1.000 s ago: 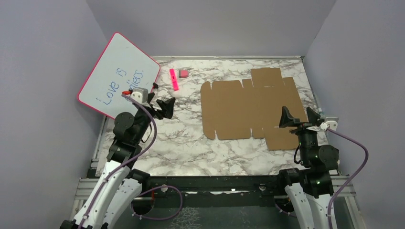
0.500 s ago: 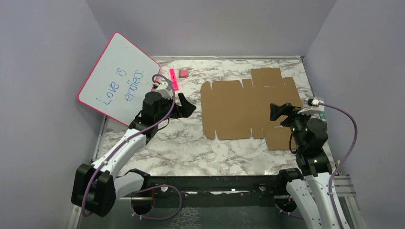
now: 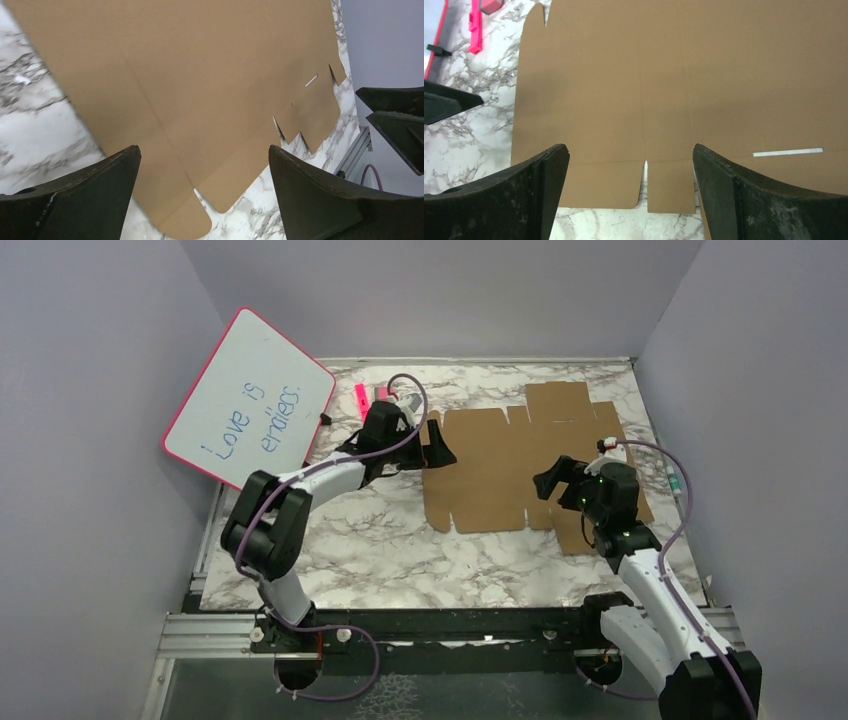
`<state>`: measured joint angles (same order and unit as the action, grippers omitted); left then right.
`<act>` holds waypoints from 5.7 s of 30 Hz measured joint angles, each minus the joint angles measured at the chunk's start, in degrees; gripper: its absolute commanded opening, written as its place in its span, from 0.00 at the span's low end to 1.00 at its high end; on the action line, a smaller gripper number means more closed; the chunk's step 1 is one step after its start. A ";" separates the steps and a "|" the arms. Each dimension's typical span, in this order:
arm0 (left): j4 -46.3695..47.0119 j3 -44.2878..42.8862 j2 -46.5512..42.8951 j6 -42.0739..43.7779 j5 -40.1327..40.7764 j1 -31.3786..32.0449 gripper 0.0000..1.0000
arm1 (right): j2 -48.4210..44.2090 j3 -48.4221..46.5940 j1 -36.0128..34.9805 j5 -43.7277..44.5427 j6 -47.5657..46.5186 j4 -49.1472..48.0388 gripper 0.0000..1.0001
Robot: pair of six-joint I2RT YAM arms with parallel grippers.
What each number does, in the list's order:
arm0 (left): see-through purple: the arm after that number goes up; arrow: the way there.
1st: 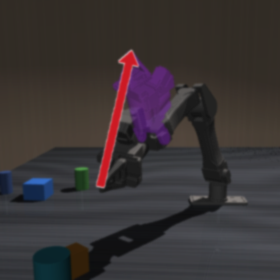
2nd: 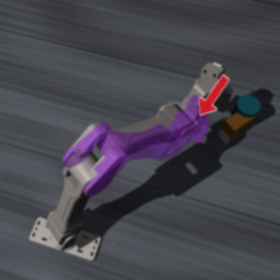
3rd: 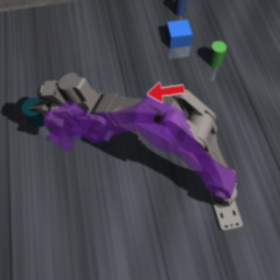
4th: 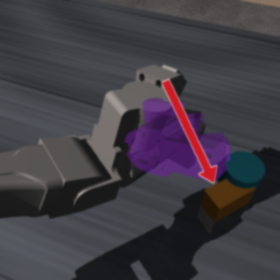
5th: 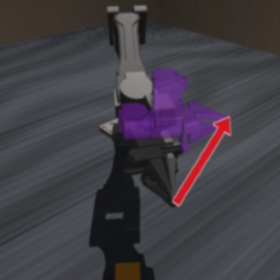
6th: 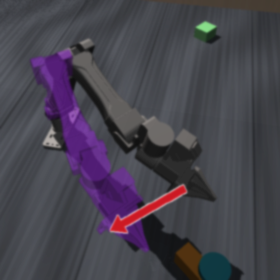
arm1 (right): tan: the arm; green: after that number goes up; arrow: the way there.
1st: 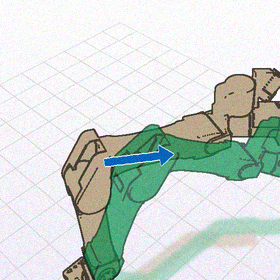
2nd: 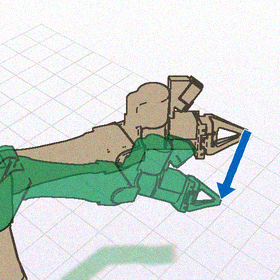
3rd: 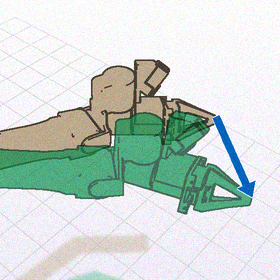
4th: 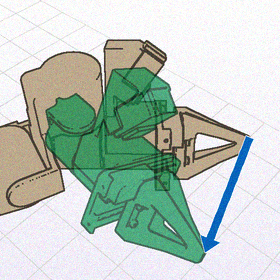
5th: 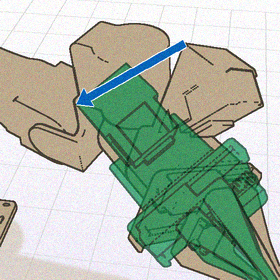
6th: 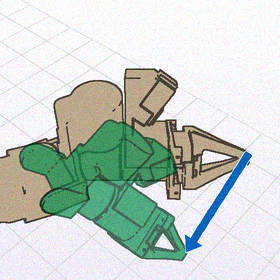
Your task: Fold the paper box
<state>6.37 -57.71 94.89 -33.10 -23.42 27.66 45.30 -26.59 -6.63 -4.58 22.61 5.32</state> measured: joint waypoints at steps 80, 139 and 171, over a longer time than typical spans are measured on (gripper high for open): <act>-11.21 15.82 -9.03 2.64 12.17 10.01 0.99 | 51.71 -15.06 -5.11 -27.67 0.57 -23.85 0.98; -27.80 -38.77 32.57 21.86 -5.90 -14.75 0.03 | 38.27 -18.75 -4.22 -14.01 -7.58 -8.72 1.00; -42.86 -18.91 11.56 29.90 2.51 -18.23 0.00 | 37.92 -18.78 -0.96 -0.39 -6.27 -1.29 0.98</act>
<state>-36.49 -76.62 106.45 -3.20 -20.91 9.43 83.22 -45.36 -7.60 -4.97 16.34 4.03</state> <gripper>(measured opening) 0.005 0.994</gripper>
